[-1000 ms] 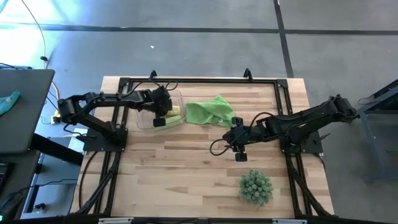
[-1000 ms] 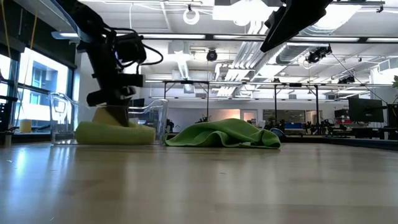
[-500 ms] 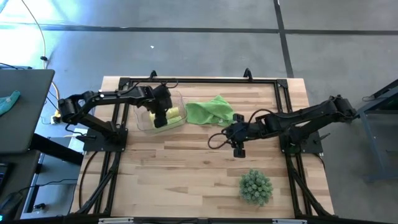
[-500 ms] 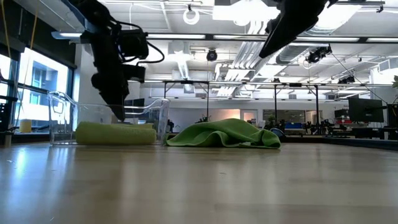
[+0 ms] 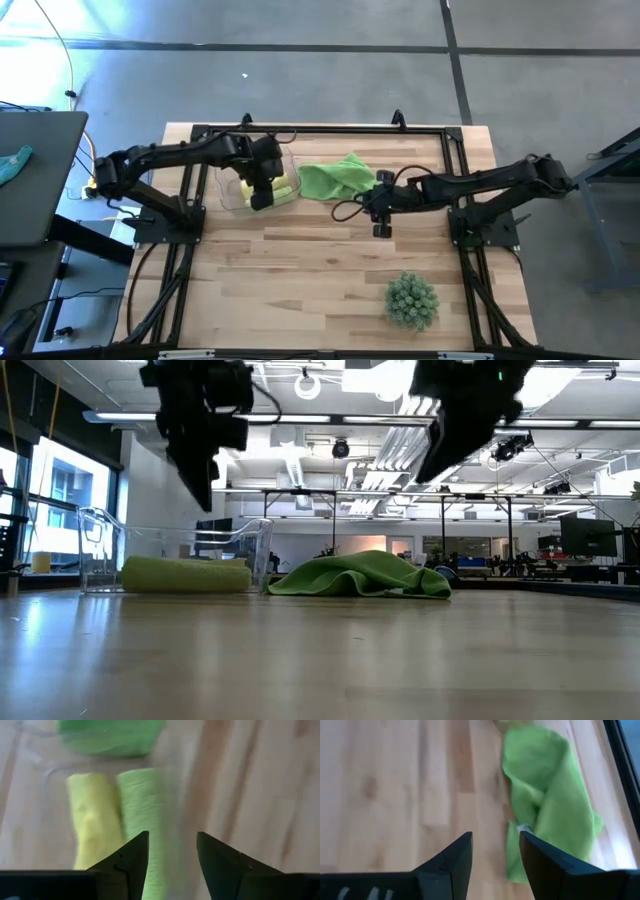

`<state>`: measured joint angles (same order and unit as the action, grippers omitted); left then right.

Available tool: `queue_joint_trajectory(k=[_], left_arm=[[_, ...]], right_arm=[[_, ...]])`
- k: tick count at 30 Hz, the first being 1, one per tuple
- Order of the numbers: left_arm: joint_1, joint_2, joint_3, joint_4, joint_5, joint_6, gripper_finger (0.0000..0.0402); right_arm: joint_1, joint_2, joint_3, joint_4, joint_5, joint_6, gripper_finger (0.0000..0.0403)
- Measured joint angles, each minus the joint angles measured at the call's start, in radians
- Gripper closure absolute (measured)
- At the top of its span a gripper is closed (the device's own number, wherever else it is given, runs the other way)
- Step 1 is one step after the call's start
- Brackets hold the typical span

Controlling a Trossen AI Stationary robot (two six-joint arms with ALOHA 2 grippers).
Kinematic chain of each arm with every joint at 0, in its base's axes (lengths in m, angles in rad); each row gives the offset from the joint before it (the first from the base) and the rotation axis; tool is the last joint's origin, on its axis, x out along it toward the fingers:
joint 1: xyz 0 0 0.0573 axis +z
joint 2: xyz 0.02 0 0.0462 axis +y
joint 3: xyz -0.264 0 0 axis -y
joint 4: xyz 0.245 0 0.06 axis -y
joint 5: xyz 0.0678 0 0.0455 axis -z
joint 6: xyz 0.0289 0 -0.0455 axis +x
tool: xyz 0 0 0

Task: Roll microfiber towels into tight, uniform cylinder then place into a basket
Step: Fold the green towel

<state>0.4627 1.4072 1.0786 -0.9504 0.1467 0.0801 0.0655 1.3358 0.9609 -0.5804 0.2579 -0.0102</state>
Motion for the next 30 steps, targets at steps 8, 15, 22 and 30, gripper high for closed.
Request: queue_joint_trajectory(k=[8,15,22,30], left_arm=[[-0.213,-0.104,0.055,-0.023,0.044,-0.296,0.0267],[-0.485,-0.213,0.055,0.100,-0.135,-0.596,0.0285],[-0.714,-0.235,0.055,0.360,-0.327,-0.679,0.0289],[-0.872,-0.202,0.055,0.596,-0.470,-0.560,0.0289]], right_arm=[[-0.141,0.000,-0.288,0.450,-0.008,0.033,0.0247],[-0.157,0.009,-0.374,0.530,0.156,0.120,0.0247],[-0.156,0.119,-0.373,0.531,0.125,0.308,0.0245],[-0.157,0.293,-0.336,0.561,0.337,0.372,0.0261]])
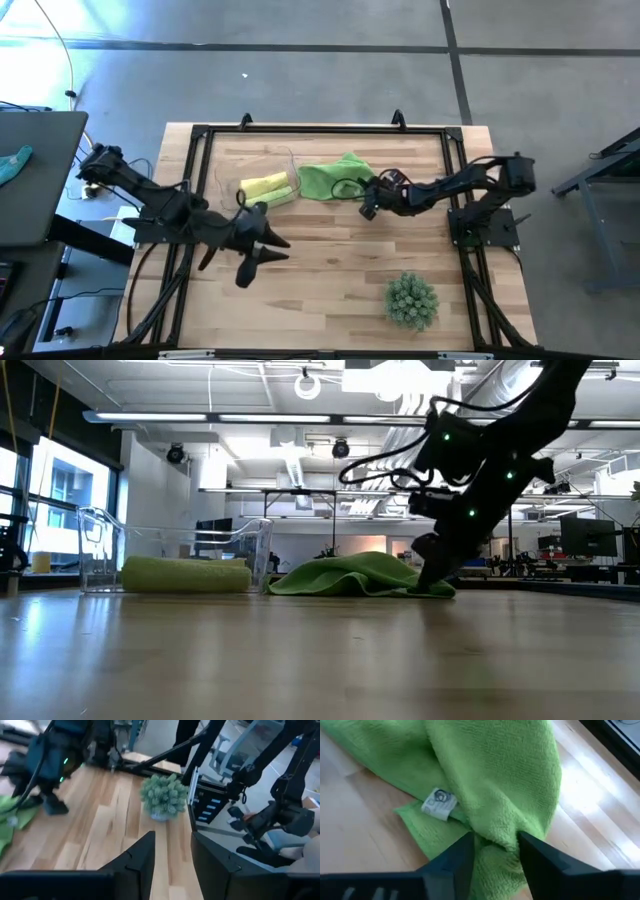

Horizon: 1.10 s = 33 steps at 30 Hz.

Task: Roll microfiber towels into tight, uniform cylinder then place into a basket
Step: Fold the green towel

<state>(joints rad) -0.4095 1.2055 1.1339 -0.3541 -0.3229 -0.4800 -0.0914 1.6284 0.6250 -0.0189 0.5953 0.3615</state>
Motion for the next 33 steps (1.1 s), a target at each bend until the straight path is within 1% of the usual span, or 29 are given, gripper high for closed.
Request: queue_joint_trajectory(k=[2,6,8,11,13,16,19,22,25,29,33], left_arm=[[-0.022,0.011,0.000,0.023,-0.019,0.026,0.0289],[-0.049,0.034,0.000,0.035,-0.021,0.049,0.0289],[-0.059,0.053,0.000,0.033,-0.015,0.045,0.0289],[-0.059,0.069,0.000,0.028,0.024,0.052,0.0289],[-0.052,0.081,0.000,0.034,0.038,0.104,0.0289],[-0.039,0.102,0.000,0.030,0.027,0.195,0.0289],[-0.022,0.133,0.000,0.030,-0.003,0.254,0.0289],[0.000,0.182,0.000,0.033,-0.027,0.301,0.0289],[0.024,0.238,-0.001,0.030,-0.088,0.349,0.0289],[0.054,0.298,-0.001,0.032,-0.162,0.354,0.0289],[0.078,0.343,-0.001,0.069,-0.212,0.353,0.0289]], right_arm=[[0.000,0.019,0.014,0.000,-0.003,-0.001,0.0290],[0.000,0.025,0.033,-0.018,-0.047,-0.011,0.0376],[0.003,0.015,0.040,-0.030,-0.084,-0.029,0.0393],[0.005,-0.025,0.065,-0.052,-0.172,-0.021,0.0380],[0.011,-0.065,0.084,-0.073,-0.248,-0.021,0.0380],[0.038,-0.138,0.112,-0.081,-0.343,-0.021,0.0396],[0.079,-0.213,0.134,-0.081,-0.410,-0.014,0.0396],[0.126,-0.285,0.156,-0.074,-0.426,0.005,0.0396],[0.169,-0.344,0.183,-0.064,-0.426,0.005,0.0401],[0.215,-0.392,0.228,-0.040,-0.429,0.004,0.0400],[0.250,-0.404,0.276,-0.024,-0.423,0.007,0.0402]])
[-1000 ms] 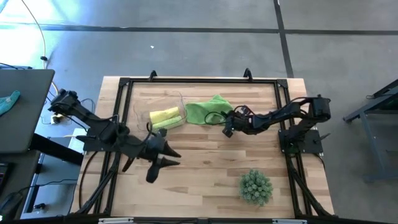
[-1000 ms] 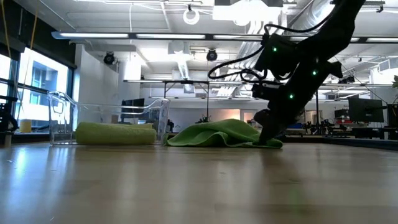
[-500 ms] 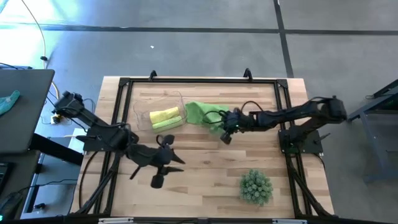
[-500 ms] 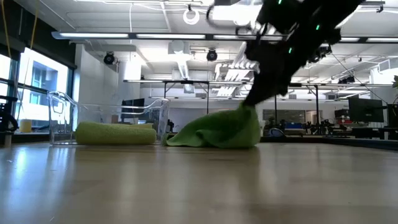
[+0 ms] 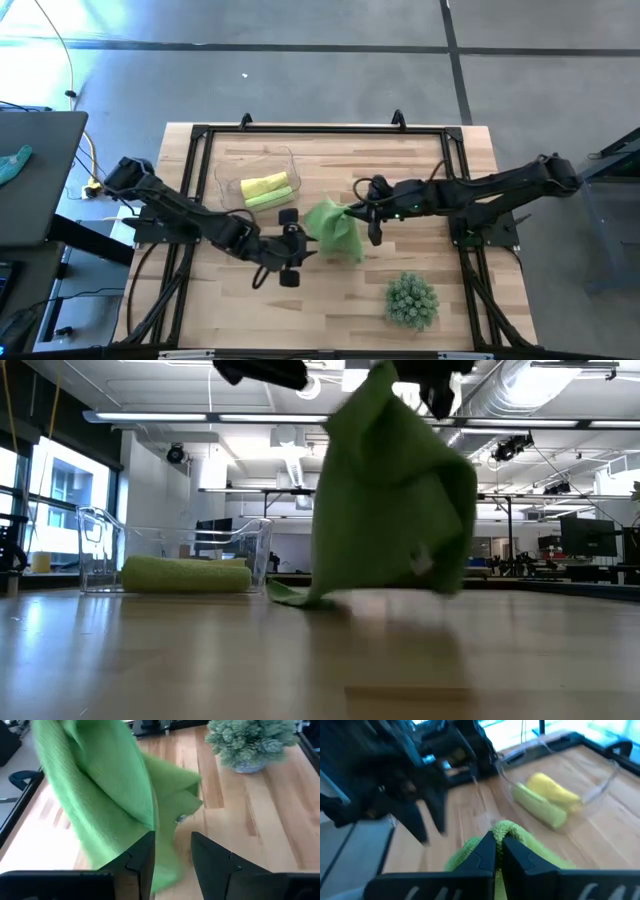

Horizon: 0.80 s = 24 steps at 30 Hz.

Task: Roll microfiber towels into tight, uniform cylinder then place into a basket
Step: Fold the green towel

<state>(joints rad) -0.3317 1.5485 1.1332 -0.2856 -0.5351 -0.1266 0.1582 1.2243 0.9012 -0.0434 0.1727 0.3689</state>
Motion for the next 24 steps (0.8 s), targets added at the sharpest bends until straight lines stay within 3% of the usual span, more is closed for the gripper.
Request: queue_joint_trajectory(k=[7,13,24], left_arm=[[0.014,0.055,0.000,0.115,-0.033,0.035,0.0289],[0.003,0.059,0.000,0.142,-0.252,0.121,0.0282],[0.020,0.100,0.001,0.215,-0.219,0.107,0.0234]], right_arm=[[0.037,0.007,0.053,0.004,0.081,0.016,0.0402],[0.047,0.010,0.055,0.007,0.118,0.035,0.0402],[0.046,0.039,0.055,0.080,0.239,0.059,0.0402]])
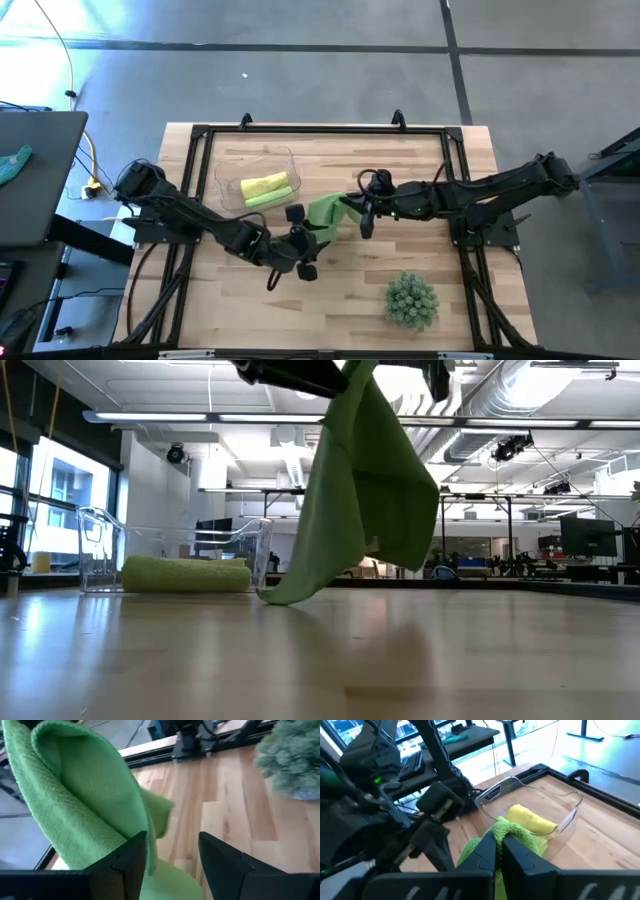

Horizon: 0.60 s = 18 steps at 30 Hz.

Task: Roll microfiber towels into tight, uniform cylinder then place into a basket
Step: Fold the green towel

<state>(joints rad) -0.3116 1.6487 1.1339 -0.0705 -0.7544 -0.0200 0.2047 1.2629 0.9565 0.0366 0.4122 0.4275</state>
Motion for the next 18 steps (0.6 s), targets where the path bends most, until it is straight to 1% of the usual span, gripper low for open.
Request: queue_joint_trajectory(k=[5,7,10,12,15,18], left_arm=[[0.010,0.030,-0.001,0.007,-0.127,-0.002,0.0223],[0.011,0.030,0.000,0.010,-0.149,-0.003,0.0223],[0.017,0.030,0.000,0.012,-0.126,-0.026,0.0230],[0.025,0.030,0.000,0.014,-0.082,-0.051,0.0245],[0.045,0.030,0.000,0.011,0.001,-0.087,0.0277],[0.053,0.030,0.000,0.011,0.009,-0.108,0.0321]], right_arm=[[0.000,0.023,0.000,0.005,0.000,0.001,0.0402],[0.000,0.024,0.000,0.008,0.000,0.001,0.0402],[0.000,0.025,0.000,0.021,0.000,-0.001,0.0402],[0.000,0.025,0.000,0.050,0.001,-0.009,0.0402],[0.000,0.025,0.000,0.075,0.001,-0.025,0.0402],[0.000,0.025,0.000,0.071,0.000,-0.036,0.0402]])
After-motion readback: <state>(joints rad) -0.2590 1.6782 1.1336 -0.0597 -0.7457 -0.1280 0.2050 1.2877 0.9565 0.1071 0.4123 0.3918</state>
